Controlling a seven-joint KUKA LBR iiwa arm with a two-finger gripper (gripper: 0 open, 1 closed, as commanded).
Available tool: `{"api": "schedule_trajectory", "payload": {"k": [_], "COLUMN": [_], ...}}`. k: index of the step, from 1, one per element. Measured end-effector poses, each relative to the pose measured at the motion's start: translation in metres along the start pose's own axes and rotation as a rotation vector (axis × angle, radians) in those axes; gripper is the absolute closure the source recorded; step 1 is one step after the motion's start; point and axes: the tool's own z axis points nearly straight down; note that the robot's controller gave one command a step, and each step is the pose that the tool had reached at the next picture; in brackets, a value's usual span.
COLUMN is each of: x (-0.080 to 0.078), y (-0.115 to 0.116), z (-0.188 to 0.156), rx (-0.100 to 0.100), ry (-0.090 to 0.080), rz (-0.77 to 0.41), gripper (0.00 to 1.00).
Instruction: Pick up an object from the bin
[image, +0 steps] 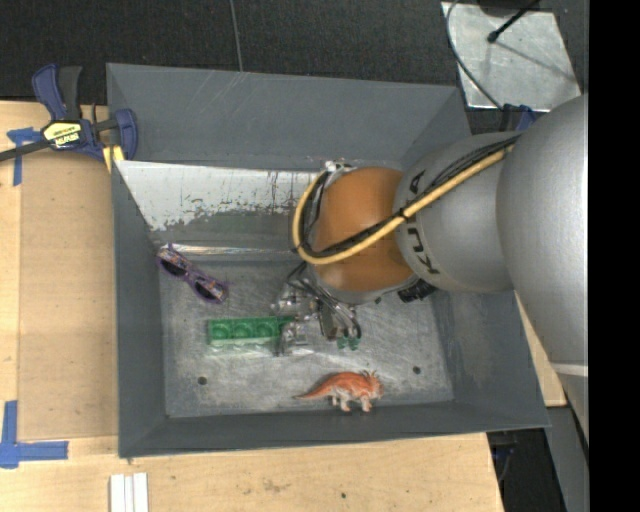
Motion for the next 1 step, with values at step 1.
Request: {"api": "schedule_trajectory", "payload": {"k": [1], "x": [0.0], "y": [0.0], "z": [0.0], "rx": [0.0], "ry": [0.0], "rz": [0.0], "gripper": [1.0]}}
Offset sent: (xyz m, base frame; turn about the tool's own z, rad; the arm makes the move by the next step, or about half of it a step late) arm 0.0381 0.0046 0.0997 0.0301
